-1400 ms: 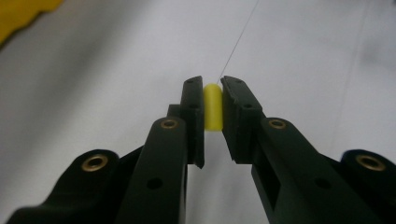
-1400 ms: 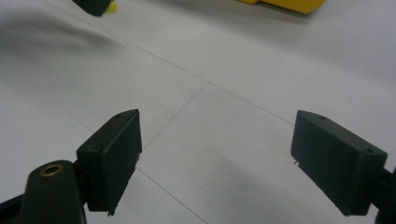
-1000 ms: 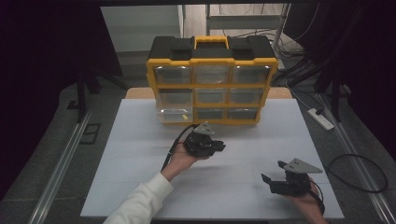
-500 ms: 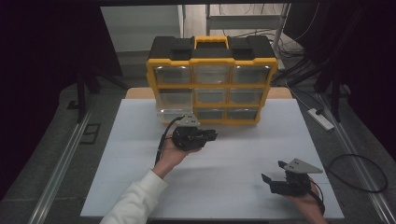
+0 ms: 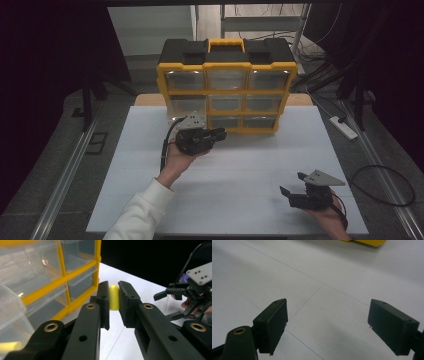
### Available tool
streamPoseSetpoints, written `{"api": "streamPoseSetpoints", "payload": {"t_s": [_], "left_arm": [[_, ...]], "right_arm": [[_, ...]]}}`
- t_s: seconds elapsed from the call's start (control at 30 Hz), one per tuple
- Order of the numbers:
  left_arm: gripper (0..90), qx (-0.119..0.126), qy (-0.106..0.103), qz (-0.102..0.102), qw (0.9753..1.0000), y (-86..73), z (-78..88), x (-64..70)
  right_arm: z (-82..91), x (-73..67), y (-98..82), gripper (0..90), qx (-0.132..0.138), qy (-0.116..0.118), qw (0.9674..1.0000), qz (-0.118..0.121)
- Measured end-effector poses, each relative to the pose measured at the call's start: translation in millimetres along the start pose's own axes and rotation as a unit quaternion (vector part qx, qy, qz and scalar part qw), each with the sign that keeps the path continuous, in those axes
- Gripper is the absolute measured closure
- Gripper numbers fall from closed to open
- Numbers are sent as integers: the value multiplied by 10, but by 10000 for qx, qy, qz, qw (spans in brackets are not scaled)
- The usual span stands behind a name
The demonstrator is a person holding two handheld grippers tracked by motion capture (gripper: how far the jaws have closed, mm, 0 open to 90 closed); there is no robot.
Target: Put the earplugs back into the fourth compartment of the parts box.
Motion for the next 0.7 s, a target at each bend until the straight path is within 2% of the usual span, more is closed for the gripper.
{"api": "streamPoseSetpoints", "payload": {"t_s": [0.17,0.5,0.7], "left_arm": [[790,95,113,-101,9998,144,58,-30],[790,216,412,-241,9986,439,157,-180],[791,240,563,-238,9978,528,195,-272]], "right_arm": [[-1,2,1,171,5,-3,10000,6],[3,-2,6,170,28,3,10000,-20],[9,-7,15,170,52,-8,10000,-56]]}}
Point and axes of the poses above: each handheld gripper's, and its own axes: z roughly backward along the jaws, y roughly out of its top, x roughly to its right, the point moved 1 cm from there along -z, roughly forward along the jaws, and after that the axes turned 14 degrees about x, right-handed, at the moved point
